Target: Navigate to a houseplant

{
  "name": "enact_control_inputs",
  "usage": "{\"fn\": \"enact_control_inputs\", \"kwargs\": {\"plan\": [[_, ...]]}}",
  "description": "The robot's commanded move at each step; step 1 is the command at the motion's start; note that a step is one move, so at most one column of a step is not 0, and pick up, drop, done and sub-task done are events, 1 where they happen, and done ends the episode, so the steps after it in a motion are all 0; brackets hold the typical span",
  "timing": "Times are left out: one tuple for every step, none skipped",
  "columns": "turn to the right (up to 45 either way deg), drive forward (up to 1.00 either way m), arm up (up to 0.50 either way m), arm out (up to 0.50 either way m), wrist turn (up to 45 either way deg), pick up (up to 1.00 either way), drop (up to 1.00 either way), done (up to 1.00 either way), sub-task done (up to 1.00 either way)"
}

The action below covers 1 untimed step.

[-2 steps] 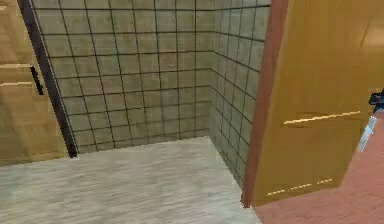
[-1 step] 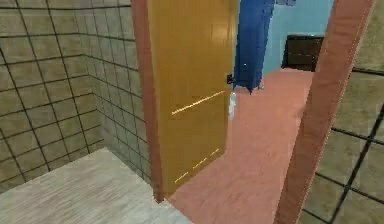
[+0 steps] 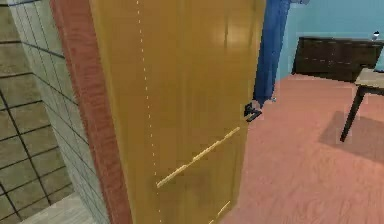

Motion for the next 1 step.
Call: {"fn": "enact_control_inputs", "kwargs": {"plan": [[39.0, 0.0, 0.0, 0.0, 0.0, 0.0, 0.0, 0.0, 0.0]]}}
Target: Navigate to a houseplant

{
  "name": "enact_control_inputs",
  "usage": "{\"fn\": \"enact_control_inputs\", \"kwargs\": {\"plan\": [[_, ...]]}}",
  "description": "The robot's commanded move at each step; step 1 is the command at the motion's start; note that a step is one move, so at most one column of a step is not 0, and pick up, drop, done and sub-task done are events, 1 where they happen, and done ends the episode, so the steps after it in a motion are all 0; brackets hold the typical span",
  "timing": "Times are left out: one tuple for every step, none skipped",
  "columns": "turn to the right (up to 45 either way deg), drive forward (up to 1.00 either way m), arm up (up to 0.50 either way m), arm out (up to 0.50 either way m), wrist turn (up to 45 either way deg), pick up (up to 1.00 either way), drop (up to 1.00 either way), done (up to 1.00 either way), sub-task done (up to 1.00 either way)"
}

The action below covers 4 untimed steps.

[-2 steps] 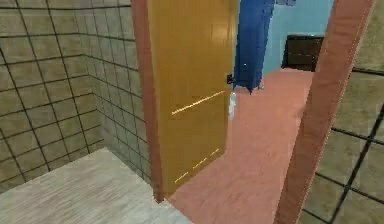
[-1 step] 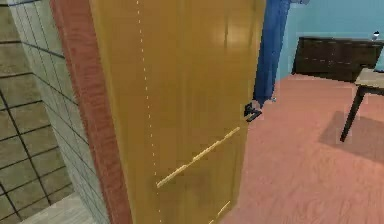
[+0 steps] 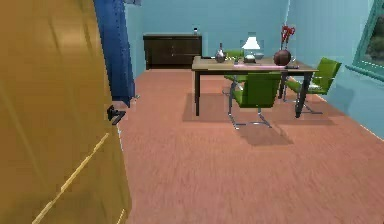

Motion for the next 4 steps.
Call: {"fn": "enact_control_inputs", "kwargs": {"plan": [[0.0, 1.0, 0.0, 0.0, 0.0, 0.0, 0.0, 0.0, 0.0], [0.0, 1.0, 0.0, 0.0, 0.0, 0.0, 0.0, 0.0, 0.0], [0.0, 0.55, 0.0, 0.0, 0.0, 0.0, 0.0, 0.0, 0.0], [45.0, 0.0, 0.0, 0.0, 0.0, 0.0, 0.0, 0.0, 0.0]]}}
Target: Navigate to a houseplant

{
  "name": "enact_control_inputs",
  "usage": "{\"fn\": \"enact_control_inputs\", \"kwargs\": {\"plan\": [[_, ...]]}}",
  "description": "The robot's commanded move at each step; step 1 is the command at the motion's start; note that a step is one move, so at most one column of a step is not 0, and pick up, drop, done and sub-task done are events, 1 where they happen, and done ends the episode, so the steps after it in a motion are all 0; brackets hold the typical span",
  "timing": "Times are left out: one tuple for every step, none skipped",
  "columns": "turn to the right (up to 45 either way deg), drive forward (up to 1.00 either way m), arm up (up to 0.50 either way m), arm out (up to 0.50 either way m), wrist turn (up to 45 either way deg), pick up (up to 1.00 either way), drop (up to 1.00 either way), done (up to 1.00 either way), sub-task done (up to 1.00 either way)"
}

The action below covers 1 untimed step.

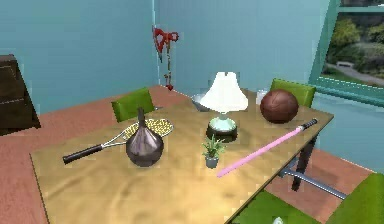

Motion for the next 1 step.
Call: {"fn": "enact_control_inputs", "kwargs": {"plan": [[0.0, 0.0, 0.0, 0.0, 0.0, 0.0, 0.0, 1.0, 0.0]]}}
